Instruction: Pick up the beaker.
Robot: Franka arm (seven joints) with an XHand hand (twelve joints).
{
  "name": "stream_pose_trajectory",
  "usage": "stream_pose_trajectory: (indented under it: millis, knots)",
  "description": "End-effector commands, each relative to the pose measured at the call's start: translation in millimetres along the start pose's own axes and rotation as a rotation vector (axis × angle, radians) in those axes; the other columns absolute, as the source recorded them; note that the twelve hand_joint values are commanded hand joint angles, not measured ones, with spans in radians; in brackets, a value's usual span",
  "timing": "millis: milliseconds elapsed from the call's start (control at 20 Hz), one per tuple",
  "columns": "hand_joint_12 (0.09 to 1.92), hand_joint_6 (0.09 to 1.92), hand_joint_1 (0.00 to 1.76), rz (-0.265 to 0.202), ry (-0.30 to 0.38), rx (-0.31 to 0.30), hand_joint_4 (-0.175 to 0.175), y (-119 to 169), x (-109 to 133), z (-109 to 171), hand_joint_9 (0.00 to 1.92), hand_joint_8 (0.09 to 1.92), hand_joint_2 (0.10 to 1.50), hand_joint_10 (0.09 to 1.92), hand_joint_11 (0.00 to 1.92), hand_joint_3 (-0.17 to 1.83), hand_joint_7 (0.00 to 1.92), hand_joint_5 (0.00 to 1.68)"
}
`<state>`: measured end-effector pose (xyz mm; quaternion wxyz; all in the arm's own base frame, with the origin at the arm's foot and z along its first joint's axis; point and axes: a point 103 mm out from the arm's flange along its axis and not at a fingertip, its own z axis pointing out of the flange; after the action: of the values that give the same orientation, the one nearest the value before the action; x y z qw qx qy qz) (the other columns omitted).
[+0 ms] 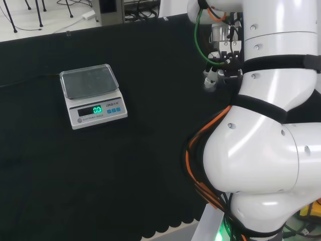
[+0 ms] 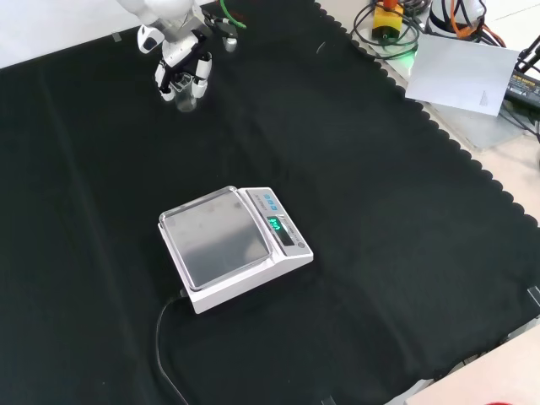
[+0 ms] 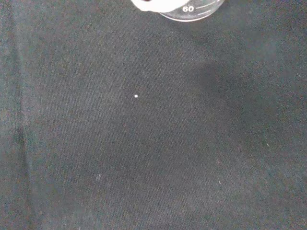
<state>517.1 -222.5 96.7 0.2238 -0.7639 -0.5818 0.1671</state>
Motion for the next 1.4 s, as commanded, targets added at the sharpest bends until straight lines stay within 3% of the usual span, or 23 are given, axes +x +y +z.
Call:
stream_pose_trajectory:
  millis: [50,250,600,750,1050,1400]
  knots:
    - [0.78,1.08,1.40,-0.025,-0.002,-0.064,-0.175,5,9,-3,0.96,0.97,1.13,1.06,1.16,-0.07,0.81,0.81]
    - [0.81,1.17,1.37,-0.030,-0.012,-0.084,-0.175,1,10,-10,1.02,1.17,1.15,1.14,1.14,0.00,0.77,0.84]
    - [0.84,1.14,1.37,-0.053,-0.030,-0.103,-0.175,-17,14,-36,1.04,1.15,1.13,1.12,1.15,0.00,0.79,0.87]
    - [0.85,1.14,1.37,-0.079,-0.051,-0.104,-0.175,-35,15,-58,1.05,1.14,1.13,1.12,1.15,0.00,0.80,0.88]
    - [0.85,1.13,1.37,-0.085,-0.106,-0.116,-0.175,-65,19,-89,1.05,1.13,1.13,1.12,1.15,0.00,0.82,0.89]
    - [0.85,1.11,1.37,-0.123,-0.108,-0.118,-0.175,-103,25,-123,1.05,1.11,1.12,1.10,1.16,0.00,0.83,0.90]
